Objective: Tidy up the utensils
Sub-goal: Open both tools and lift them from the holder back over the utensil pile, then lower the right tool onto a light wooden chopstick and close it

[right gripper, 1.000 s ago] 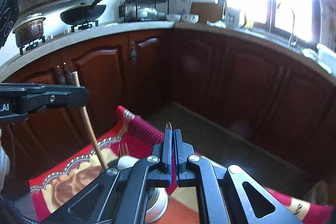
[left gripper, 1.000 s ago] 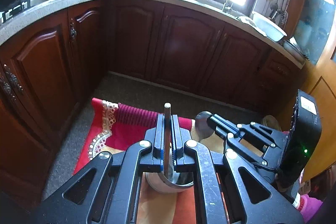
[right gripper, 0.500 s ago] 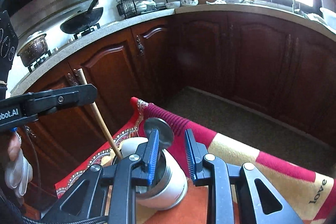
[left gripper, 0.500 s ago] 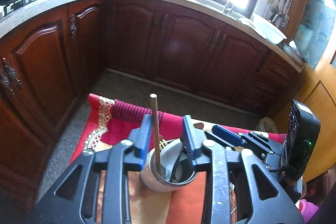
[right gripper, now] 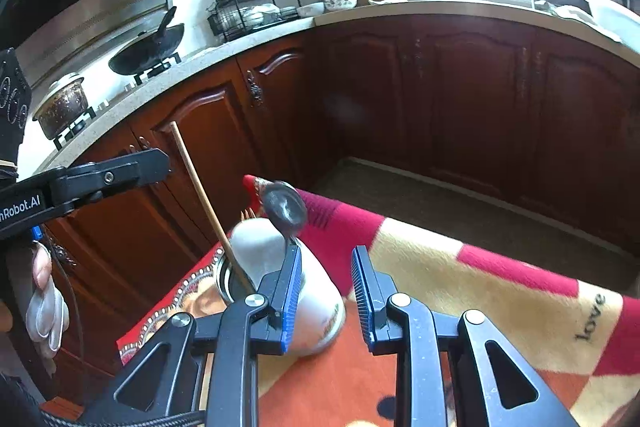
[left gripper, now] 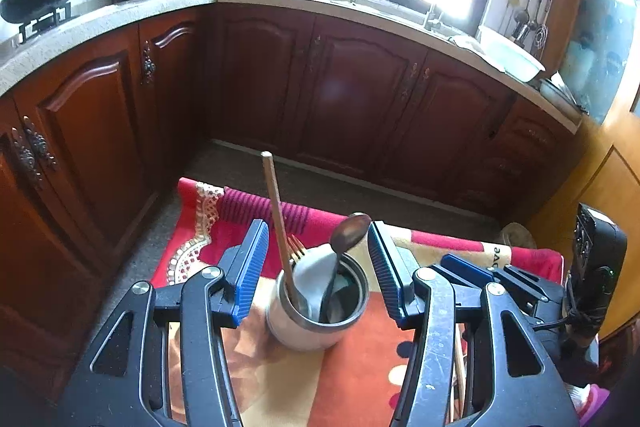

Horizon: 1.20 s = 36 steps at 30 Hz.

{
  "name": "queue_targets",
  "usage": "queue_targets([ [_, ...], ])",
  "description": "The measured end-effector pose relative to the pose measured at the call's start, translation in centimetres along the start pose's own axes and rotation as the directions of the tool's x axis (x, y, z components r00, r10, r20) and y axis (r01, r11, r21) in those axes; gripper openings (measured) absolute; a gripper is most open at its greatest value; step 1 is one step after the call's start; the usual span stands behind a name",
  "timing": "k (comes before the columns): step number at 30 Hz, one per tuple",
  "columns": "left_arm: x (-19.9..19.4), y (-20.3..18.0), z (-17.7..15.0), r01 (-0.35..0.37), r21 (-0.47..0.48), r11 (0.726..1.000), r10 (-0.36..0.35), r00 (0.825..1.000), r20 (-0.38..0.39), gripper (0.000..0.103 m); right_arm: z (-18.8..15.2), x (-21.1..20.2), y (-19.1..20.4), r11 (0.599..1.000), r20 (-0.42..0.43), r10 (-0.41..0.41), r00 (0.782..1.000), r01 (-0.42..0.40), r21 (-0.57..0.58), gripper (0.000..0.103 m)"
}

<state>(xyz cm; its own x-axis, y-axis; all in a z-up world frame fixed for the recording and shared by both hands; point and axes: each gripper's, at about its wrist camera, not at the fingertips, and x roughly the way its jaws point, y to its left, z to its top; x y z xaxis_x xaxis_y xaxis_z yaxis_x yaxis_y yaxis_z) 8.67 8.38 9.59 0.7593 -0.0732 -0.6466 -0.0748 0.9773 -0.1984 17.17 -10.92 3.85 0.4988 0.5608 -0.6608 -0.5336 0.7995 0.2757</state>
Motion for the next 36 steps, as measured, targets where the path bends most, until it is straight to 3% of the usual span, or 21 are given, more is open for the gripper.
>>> queue_targets([
  [11,-1.7,-4.8,-3.5,0.010,0.077,0.997,-0.011,1.000,0.007,0.051,-3.7,-5.3,-2.7,0.996,-0.012,-0.083,0.996,0.083,0.043,0.025],
  [23,-1.5,-10.4,-7.6,0.076,0.139,0.987,-0.068,0.995,-0.067,0.052,-8.1,-11.1,-6.7,0.981,-0.025,-0.162,0.987,0.163,0.109,0.026],
  [31,-0.8,-12.1,-9.4,0.102,0.151,0.983,-0.085,0.990,-0.114,0.053,-11.1,-13.1,-9.7,0.966,-0.054,-0.195,0.979,0.202,0.165,0.027],
  [36,-0.2,-12.8,-10.3,0.117,0.146,0.982,-0.097,0.986,-0.137,0.062,-12.3,-13.7,-10.8,0.957,-0.069,-0.205,0.976,0.215,0.195,0.027],
])
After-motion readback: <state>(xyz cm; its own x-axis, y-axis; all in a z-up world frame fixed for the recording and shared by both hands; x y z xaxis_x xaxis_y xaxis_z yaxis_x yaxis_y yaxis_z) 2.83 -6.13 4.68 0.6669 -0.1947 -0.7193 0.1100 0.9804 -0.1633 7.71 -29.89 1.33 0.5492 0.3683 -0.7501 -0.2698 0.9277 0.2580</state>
